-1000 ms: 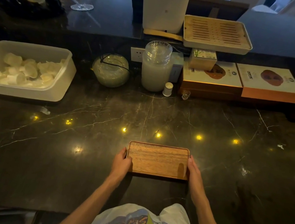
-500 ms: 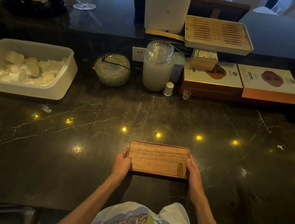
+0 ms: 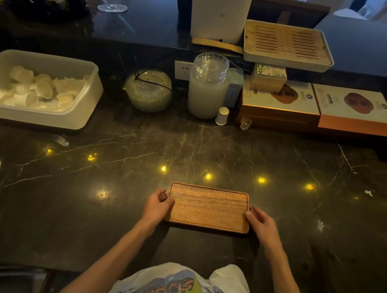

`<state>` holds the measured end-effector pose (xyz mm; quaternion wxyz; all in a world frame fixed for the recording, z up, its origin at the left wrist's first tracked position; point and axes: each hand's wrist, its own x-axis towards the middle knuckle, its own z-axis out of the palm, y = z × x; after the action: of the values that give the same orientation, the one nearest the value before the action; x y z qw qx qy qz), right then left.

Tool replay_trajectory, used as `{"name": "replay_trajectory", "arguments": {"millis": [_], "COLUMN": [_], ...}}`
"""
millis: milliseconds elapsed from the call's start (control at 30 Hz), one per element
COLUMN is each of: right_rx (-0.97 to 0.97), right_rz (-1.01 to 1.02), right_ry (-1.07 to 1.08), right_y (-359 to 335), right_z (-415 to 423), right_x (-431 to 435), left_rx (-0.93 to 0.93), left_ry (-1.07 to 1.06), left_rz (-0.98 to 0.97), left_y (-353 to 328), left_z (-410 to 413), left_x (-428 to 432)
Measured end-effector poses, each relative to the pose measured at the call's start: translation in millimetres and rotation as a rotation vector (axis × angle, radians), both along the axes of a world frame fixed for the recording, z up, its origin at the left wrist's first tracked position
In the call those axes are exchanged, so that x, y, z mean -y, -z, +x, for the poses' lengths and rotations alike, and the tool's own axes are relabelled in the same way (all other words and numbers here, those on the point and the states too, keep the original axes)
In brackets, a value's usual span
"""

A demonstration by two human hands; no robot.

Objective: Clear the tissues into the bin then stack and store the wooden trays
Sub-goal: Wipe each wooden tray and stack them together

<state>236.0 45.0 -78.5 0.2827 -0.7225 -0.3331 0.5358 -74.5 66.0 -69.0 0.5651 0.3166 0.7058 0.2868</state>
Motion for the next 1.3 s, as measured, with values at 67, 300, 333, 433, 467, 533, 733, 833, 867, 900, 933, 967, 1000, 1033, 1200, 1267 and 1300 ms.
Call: {"name": "replay_trajectory", "arguments": {"millis": [67, 300, 333, 433, 467, 533, 733, 833, 867, 900, 933, 967, 1000, 1033, 1200, 1267, 1300], "right_rx": [-0.002, -0.001, -0.002, -0.039, -0.049, -0.031, 0.119, 0.174, 0.185, 0.196, 0.203, 0.209, 0.214, 0.221, 0.228, 0.249, 0.260], "right_rz": [-0.060, -0.161, -0.152, -0.080, -0.053, 0.012, 0.265, 0.336, 0.341, 0.346, 0.354, 0.362, 0.365, 0.360, 0.304, 0.295, 0.292], "right_ry": [-0.072, -0.055, -0.050, -0.076, -0.093, -0.126, -0.231, -0.252, -0.256, -0.257, -0.257, -0.257, -0.262, -0.273, -0.295, -0.305, -0.310], "right_y": [-4.0, -11.5, -11.6, -12.0, -12.1, -12.5, -16.0, -15.6, -14.3, -12.6, -11.0, -9.9, -9.3, -9.3, -13.6, -14.5, -14.6], "right_z": [0.3, -6.8, -5.7, -2.4, -2.0, -2.8, -12.7, -21.5, -23.9, -25.6, -26.7, -26.9, -26.4, -26.0, -24.7, -25.0, -25.3], "right_x": [-3.3, -22.7, -23.5, -20.6, -18.5, -13.7, -3.6, 0.0, 2.1, 4.3, 6.5, 7.8, 8.2, 7.5, 0.9, 0.2, 0.5], "left_rx": [0.027, 0.066, 0.054, 0.031, 0.028, 0.018, -0.175, -0.222, -0.227, -0.234, -0.237, -0.237, -0.234, -0.225, -0.156, -0.266, -0.417], "left_ry": [0.053, 0.050, 0.070, 0.130, 0.151, 0.217, 0.307, 0.294, 0.288, 0.281, 0.278, 0.286, 0.307, 0.335, 0.454, 0.562, 0.645], "left_rz": [-0.054, -0.197, -0.188, -0.107, -0.064, 0.060, 0.424, 0.471, 0.474, 0.478, 0.480, 0.477, 0.469, 0.453, 0.423, 0.493, 0.551], "left_y": [0.6, -1.6, -1.9, -3.1, -3.9, -7.6, -6.2, 3.0, 6.4, 9.5, 11.9, 13.4, 13.6, 12.7, -0.7, -10.8, -15.7], "left_z": [-1.5, 2.9, 2.8, -2.9, -7.1, -17.1, -33.4, -32.7, -32.7, -33.1, -33.7, -34.3, -35.3, -36.7, -39.7, -38.8, -37.8], "left_x": [-4.4, -21.0, -20.7, -15.8, -14.1, -11.0, 4.7, 14.4, 17.3, 19.5, 21.1, 21.5, 20.9, 19.9, 14.5, 13.0, 11.8]}}
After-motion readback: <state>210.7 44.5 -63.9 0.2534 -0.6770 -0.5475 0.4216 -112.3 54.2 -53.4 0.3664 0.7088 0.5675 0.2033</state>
